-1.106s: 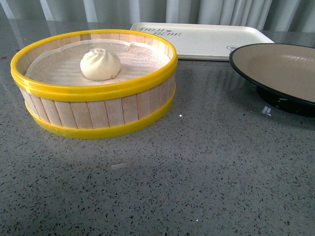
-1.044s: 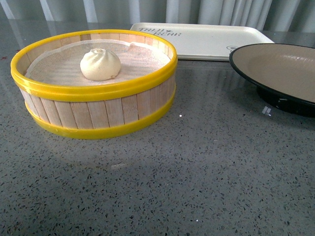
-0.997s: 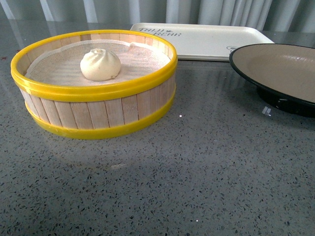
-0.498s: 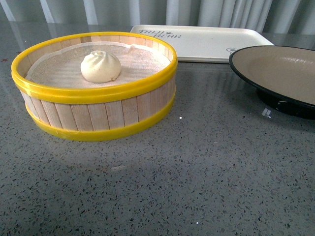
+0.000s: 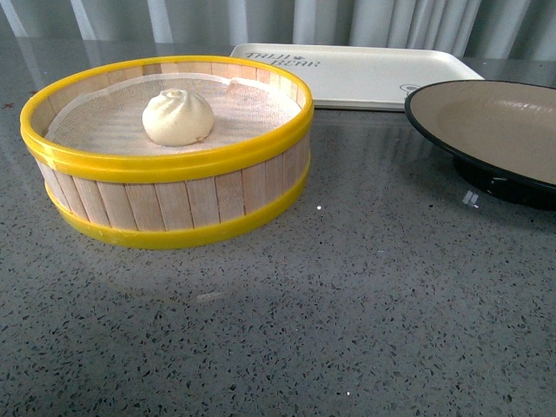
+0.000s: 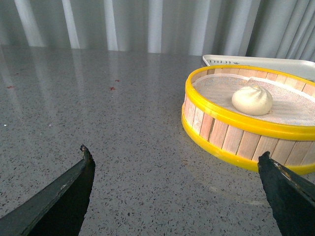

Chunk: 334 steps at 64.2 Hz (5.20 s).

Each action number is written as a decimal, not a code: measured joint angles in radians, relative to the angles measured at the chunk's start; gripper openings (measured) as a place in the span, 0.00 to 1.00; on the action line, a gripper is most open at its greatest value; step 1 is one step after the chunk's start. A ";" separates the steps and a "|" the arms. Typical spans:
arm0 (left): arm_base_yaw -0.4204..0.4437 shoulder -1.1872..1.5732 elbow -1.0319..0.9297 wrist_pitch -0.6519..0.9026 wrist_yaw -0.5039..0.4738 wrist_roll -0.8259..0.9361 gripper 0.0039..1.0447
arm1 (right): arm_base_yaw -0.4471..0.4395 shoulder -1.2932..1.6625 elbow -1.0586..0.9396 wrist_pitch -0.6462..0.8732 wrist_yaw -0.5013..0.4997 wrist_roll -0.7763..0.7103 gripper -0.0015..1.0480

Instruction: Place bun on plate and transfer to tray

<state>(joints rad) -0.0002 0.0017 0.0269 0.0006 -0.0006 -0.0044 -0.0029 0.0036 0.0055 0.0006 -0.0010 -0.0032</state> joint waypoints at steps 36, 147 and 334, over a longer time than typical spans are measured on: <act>-0.103 0.251 0.131 -0.361 -0.359 -0.217 0.94 | 0.000 0.000 0.000 0.000 -0.001 0.000 0.92; -0.468 1.599 1.124 -0.042 -0.368 -0.142 0.94 | 0.000 0.000 0.000 0.000 0.000 0.000 0.92; -0.763 1.972 1.788 -0.180 -0.173 -0.105 0.04 | 0.000 0.000 0.000 0.000 0.000 0.000 0.92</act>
<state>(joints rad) -0.7635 1.9736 1.8153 -0.1791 -0.1734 -0.1093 -0.0029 0.0036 0.0055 0.0006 -0.0010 -0.0032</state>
